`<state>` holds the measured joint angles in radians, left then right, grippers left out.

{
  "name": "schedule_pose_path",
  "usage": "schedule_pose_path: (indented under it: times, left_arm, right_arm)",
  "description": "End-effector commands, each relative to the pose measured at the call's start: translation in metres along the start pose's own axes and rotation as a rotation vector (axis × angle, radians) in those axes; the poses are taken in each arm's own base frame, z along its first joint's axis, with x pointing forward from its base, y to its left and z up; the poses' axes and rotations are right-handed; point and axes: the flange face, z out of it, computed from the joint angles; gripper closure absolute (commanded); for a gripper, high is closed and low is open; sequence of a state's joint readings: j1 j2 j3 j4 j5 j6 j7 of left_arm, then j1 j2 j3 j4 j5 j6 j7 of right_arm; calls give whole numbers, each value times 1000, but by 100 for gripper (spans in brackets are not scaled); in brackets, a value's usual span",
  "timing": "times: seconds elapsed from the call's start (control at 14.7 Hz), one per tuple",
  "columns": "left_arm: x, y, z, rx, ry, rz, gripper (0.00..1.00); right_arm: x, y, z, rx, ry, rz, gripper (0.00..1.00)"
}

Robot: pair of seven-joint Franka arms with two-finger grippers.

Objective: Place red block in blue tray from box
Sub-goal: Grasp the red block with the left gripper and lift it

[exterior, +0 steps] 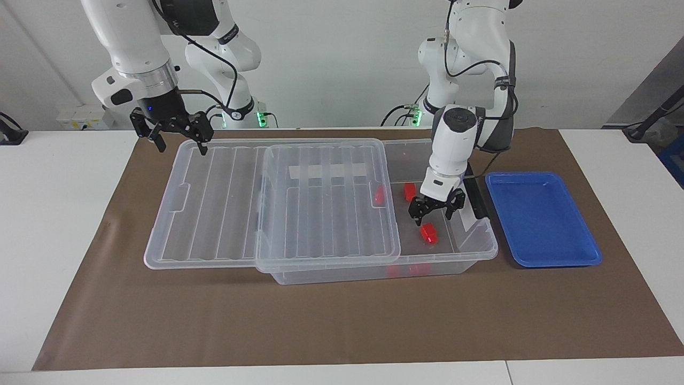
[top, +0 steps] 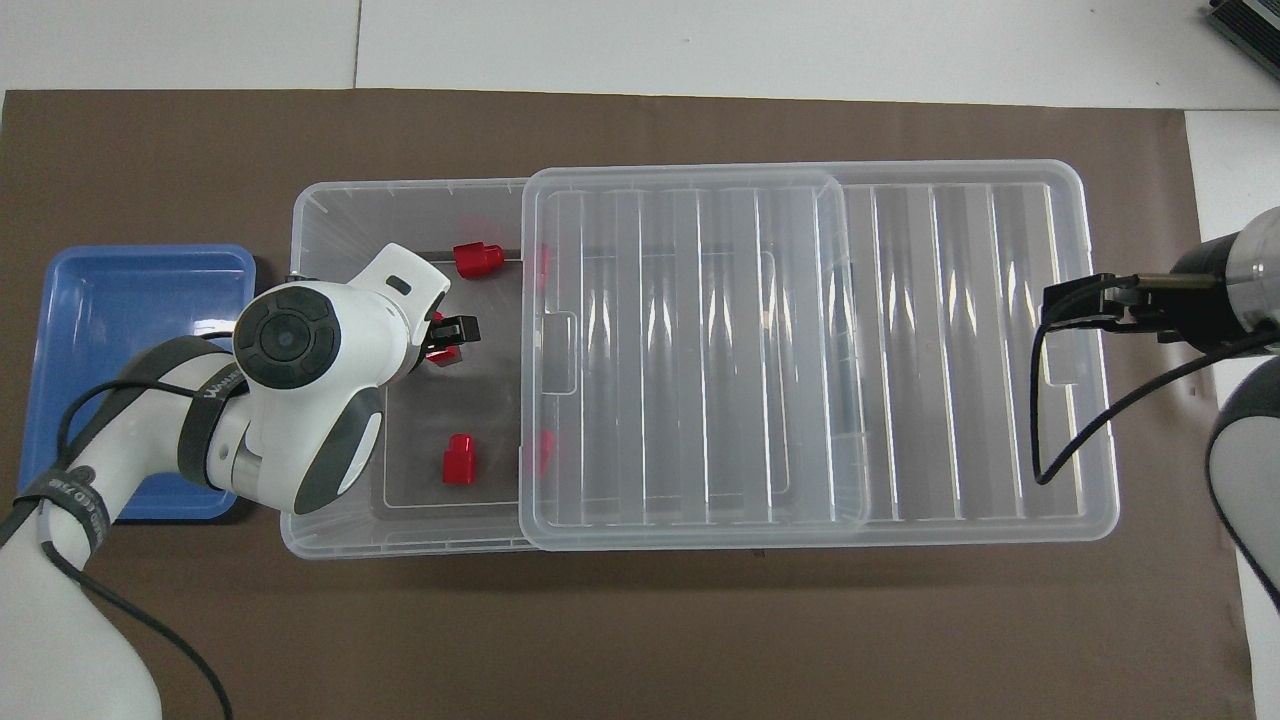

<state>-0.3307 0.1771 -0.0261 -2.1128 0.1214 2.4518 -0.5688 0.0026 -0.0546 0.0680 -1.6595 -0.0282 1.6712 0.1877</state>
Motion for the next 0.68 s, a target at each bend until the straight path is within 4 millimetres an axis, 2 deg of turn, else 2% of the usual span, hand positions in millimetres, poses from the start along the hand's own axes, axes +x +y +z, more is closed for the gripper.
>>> schedule_pose_path:
  times: [0.0, 0.07, 0.34, 0.61]
  left_arm:
    - [-2, 0, 14, -3, 17, 17, 0]
    - [-3, 1, 24, -3, 12, 13, 0]
    - [-5, 5, 28, -8, 15, 7, 0]
    - [-4, 6, 34, -16, 23, 7, 0]
  right_arm:
    - [-1, 7, -14, -18, 14, 33, 0]
    - [-3, 11, -16, -14, 13, 39, 0]
    - [-1, 23, -13, -6, 9, 57, 0]
    - [-3, 21, -14, -10, -6, 52, 0]
